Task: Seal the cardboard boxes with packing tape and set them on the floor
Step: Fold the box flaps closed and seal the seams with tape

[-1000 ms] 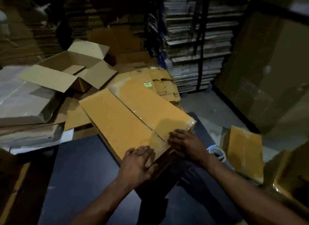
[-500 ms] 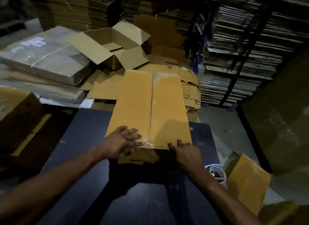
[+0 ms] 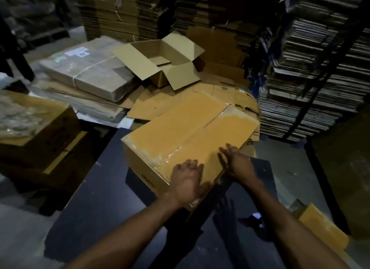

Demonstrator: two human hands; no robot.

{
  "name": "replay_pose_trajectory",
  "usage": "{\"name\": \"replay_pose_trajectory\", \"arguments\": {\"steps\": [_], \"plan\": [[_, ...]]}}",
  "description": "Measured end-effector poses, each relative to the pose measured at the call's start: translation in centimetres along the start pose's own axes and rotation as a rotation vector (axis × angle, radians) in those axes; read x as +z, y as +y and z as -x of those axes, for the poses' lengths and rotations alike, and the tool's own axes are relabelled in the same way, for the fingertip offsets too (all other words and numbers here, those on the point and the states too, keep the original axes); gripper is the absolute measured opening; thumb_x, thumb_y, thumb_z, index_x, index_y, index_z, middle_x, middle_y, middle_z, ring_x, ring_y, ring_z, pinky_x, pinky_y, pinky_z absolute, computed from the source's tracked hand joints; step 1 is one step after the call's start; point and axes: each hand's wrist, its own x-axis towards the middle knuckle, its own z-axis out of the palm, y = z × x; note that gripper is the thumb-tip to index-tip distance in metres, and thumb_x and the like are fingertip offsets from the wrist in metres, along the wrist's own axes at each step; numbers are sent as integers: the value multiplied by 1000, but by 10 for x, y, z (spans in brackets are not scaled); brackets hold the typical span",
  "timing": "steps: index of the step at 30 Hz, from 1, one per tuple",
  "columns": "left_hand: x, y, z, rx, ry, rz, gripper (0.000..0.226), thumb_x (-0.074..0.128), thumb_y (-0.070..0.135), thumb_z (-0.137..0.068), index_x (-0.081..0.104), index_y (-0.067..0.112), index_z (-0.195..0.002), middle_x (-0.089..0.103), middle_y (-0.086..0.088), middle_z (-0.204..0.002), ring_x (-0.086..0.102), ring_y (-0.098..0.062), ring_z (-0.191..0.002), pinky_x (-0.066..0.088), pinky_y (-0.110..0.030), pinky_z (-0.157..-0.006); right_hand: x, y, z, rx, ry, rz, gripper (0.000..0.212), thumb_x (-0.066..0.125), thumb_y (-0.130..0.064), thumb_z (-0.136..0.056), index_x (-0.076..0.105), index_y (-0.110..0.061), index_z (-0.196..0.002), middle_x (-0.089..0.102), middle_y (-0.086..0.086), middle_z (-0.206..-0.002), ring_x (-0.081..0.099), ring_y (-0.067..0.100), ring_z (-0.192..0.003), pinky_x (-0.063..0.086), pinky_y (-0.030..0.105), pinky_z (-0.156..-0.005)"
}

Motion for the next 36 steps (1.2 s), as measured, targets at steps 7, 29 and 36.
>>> {"name": "replay_pose_trajectory", "arguments": {"steps": [7, 29, 36], "plan": [[13, 7, -31, -22, -102, -131, 83, 41, 70, -97, 26, 18, -160, 19, -12, -171, 20, -30, -157, 24, -56, -119, 7, 34, -14, -4, -205, 216, 97, 67, -27, -93, 2, -22, -164, -4, 0, -172, 1, 26, -157, 24, 63, -117], [12, -42, -2, -78, -39, 50, 98, 22, 93, -84, 22, 35, -163, 4, -8, -174, -10, -26, -160, -15, -64, -121, -14, 57, 9, 719, -60, -495, 54, 54, -60, -97, 70, -9, -86, 73, 15, -81, 71, 30, -73, 61, 41, -70], [27, -72, -11, -80, 140, 87, 80, 20, 85, -89, 45, 43, -152, 23, 5, -171, 11, -25, -158, -5, -66, -118, 8, 35, 57, 500, -29, -388, 42, 58, -38, -99, 65, 0, -83, 69, 15, -61, 69, 34, -57, 60, 46, -61]]}}
